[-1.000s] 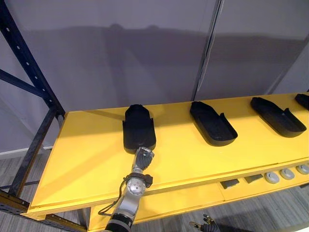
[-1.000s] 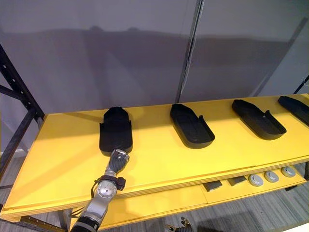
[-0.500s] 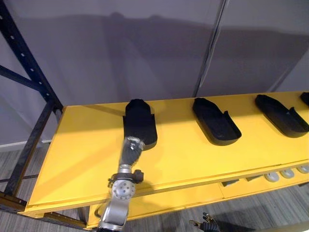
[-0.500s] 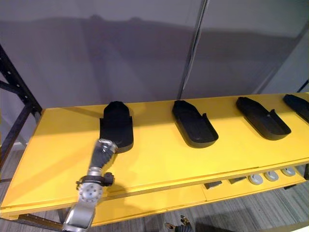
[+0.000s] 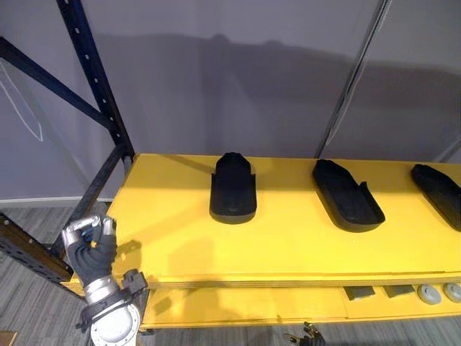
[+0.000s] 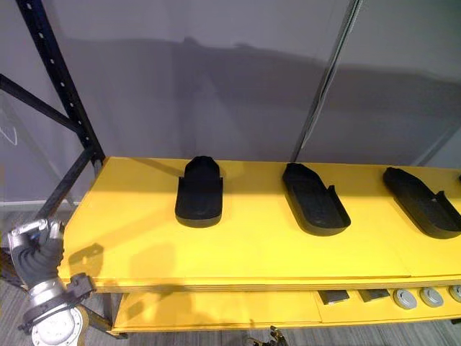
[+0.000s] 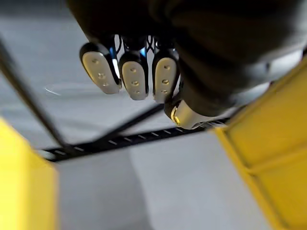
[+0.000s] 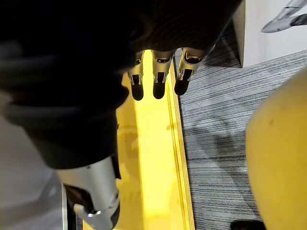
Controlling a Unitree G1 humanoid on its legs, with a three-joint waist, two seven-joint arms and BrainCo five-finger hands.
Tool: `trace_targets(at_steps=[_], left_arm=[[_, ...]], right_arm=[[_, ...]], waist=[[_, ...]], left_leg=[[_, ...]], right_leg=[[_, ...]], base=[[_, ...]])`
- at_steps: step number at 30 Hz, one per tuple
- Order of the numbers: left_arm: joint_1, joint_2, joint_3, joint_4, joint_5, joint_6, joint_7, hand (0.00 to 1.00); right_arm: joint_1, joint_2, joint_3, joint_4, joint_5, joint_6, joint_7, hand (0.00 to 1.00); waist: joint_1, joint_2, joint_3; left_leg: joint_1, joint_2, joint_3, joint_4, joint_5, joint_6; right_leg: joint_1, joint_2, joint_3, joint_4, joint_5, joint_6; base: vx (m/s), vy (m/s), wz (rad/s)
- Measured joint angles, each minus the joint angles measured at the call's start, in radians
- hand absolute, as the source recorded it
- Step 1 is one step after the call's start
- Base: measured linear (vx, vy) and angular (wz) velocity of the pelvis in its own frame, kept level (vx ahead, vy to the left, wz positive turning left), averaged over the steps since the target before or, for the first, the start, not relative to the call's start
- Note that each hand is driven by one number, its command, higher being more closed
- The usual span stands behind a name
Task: Walk over and take plastic housings, then place them on the shelf
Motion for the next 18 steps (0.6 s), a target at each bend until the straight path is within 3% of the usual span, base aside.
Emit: trace_targets(at_steps=[7, 13, 14, 18], left_arm=[[0.021, -0.056, 0.136, 0.397, -0.011, 0.097, 0.035, 1.0], [0.005, -0.052, 0.162, 0.722, -0.05, 0.131, 0.032, 1.0], [-0.001, -0.045, 0.157, 0.797, -0.061, 0.134, 0.015, 0.0], [-0.043, -0.032, 0.14, 0.998, -0.086, 0.146, -0.041, 0.0]], right_arm=[[-0.01, -0.01, 0.052, 0.0, -0.004, 0.004, -0.004, 0.0], [-0.015, -0.008, 0.078, -0.003, -0.004, 0.009, -0.013, 0.0], [-0.015, -0.006, 0.078, -0.004, -0.004, 0.011, -0.014, 0.0], [-0.014, 0.001, 0.073, -0.015, -0.003, 0.012, -0.024, 0.0]], waist=[[0.007, -0.013, 0.01], [0.008, -0.023, 0.015], [0.007, -0.024, 0.016], [0.007, -0.023, 0.018]], left_leg=[[-0.016, -0.006, 0.0, 0.042, -0.002, -0.003], [-0.034, -0.017, 0.001, 0.1, -0.029, -0.009], [-0.035, -0.022, 0.002, 0.103, -0.034, -0.009], [-0.032, -0.029, 0.019, 0.133, -0.067, -0.003]], right_leg=[[-0.007, -0.004, -0.028, 0.013, -0.047, -0.006], [0.004, -0.023, -0.032, 0.012, -0.056, 0.0], [0.004, -0.028, -0.033, 0.012, -0.057, 0.003], [0.014, -0.04, -0.024, 0.011, -0.059, 0.006]], base=[[-0.06, -0.023, 0.06], [0.05, 0.013, 0.01], [0.07, 0.043, 0.0], [0.05, 0.039, -0.09]])
